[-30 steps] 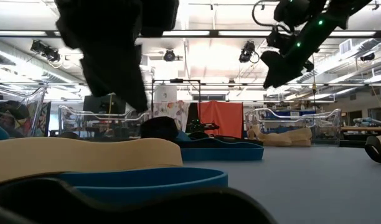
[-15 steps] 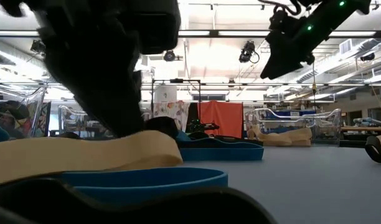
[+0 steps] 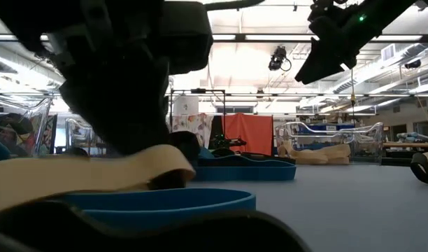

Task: Sort rubber bands into baskets
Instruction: Put the yellow rubber band into the top right transparent bin

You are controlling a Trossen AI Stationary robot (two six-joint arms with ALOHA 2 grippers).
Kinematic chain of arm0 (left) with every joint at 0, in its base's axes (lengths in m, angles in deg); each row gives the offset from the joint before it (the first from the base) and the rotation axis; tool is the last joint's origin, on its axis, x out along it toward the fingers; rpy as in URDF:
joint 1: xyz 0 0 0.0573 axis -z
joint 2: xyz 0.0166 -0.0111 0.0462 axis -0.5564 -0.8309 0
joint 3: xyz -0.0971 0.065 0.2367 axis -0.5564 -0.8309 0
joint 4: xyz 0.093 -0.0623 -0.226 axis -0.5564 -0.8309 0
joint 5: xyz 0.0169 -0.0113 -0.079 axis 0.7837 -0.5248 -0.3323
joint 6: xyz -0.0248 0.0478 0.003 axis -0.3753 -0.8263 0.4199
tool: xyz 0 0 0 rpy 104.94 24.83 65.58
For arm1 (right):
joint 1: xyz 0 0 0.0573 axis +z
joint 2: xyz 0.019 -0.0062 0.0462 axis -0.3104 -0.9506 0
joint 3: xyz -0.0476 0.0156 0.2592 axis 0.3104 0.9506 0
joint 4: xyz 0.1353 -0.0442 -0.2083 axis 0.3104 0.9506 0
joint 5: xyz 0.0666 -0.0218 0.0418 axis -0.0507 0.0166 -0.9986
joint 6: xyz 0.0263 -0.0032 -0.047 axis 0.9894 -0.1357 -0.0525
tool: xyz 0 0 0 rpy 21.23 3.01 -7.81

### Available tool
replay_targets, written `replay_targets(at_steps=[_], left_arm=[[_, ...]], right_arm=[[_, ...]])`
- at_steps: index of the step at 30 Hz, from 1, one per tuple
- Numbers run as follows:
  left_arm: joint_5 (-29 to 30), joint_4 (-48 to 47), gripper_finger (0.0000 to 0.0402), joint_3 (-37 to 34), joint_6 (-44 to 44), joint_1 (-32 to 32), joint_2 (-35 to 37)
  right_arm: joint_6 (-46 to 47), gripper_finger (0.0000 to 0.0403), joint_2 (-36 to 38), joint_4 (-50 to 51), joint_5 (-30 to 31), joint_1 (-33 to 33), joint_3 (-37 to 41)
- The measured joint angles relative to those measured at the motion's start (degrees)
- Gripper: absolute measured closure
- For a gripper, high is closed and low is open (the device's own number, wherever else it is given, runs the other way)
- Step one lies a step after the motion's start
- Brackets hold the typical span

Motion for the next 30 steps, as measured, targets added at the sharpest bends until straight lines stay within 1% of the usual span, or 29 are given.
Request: replay_targets(at_steps=[9, 13, 14, 16, 19, 21, 24, 30], left_arm=[[-0.5, 0.3, 0.0389, 1.0, -1.4, -0.1, 0.4], [-4.1, 0.1, 0.039, 3.5, -3.0, -0.6, 0.5], [-4.5, 0.0, 0.0387, 4.1, -3.5, -0.7, 0.5], [-4.2, -3.2, 0.038, 5.6, -4.4, -0.9, 0.5], [-1.1, -11.7, 0.0368, 8.1, -4.7, -1.2, 0.5], [0.4, -15.0, 0.0359, 8.5, -5.5, -1.4, 0.5], [1.5, -16.4, 0.0343, 8.3, -5.5, -1.4, 0.5], [1.3, -14.1, 0.0308, 8.3, -5.9, -1.1, 0.1]], right_arm=[[0.3, 0.0206, 0.0, 0.2, 0.2, 1.3, 0.0], [0.3, 0.0208, 0.0, 0.3, 0.2, 1.3, 0.0], [0.3, 0.0209, 0.0, 0.3, 0.2, 1.3, 0.0], [0.3, 0.0209, 0.0, 0.3, 0.2, 1.3, 0.0], [0.1, 0.0209, 0.0, 0.3, 0.2, 1.3, 0.0], [0.1, 0.0209, 0.0, 0.3, 0.2, 1.3, 0.0], [0.0, 0.0209, 0.0, 0.4, -0.1, 1.3, 0.0], [-0.1, 0.0209, 0.0, 0.8, -0.5, 1.3, 0.0]])
